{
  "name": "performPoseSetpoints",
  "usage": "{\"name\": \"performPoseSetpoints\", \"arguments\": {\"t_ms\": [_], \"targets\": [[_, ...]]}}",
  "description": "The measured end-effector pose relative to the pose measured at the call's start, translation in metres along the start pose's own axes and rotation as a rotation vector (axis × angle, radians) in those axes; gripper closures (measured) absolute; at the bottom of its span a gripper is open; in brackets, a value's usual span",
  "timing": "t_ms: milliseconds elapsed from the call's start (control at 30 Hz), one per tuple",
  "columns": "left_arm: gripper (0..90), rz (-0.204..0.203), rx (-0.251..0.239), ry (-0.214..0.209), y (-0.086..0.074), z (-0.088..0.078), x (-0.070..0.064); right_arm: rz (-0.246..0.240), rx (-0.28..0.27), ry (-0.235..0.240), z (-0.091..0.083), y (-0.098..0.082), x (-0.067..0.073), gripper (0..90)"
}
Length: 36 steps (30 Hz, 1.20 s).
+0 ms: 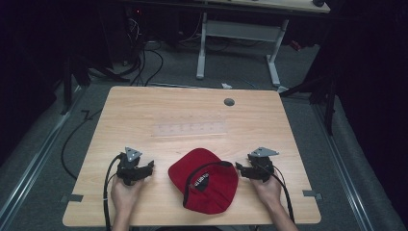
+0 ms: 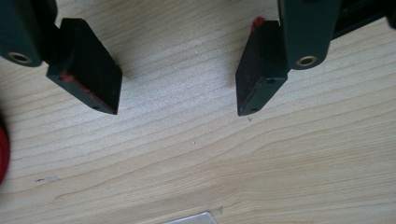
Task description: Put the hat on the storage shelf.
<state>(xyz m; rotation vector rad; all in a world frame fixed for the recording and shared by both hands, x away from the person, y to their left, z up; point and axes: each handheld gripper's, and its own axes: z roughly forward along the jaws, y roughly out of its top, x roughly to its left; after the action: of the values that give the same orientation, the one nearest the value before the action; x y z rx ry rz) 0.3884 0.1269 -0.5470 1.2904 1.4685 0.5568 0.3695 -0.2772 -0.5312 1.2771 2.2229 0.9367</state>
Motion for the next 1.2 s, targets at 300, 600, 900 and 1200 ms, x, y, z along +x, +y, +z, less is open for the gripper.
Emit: {"name": "performPoseSetpoints", "arguments": {"t_ms": [300, 600, 900, 1200], "targets": [[30.7, -0.001, 0.000, 0.001, -0.0001, 0.0000, -0.0001, 0.000, 0.000, 0.000, 0.0000, 0.0000, 0.0000, 33.9], [30.2, -0.002, 0.001, 0.000, -0.0001, 0.0000, -0.0002, 0.005, 0.002, -0.001, -0.0002, -0.0001, 0.0008, 33.4], [29.7, -0.002, 0.002, -0.001, 0.0000, 0.0000, -0.0003, 0.009, 0.002, 0.006, -0.0002, 0.0000, 0.0007, 32.0], [29.1, -0.007, 0.003, -0.003, 0.0001, -0.0001, -0.0004, 0.036, -0.016, 0.019, -0.0048, 0.0030, -0.0038, 36.8]]}}
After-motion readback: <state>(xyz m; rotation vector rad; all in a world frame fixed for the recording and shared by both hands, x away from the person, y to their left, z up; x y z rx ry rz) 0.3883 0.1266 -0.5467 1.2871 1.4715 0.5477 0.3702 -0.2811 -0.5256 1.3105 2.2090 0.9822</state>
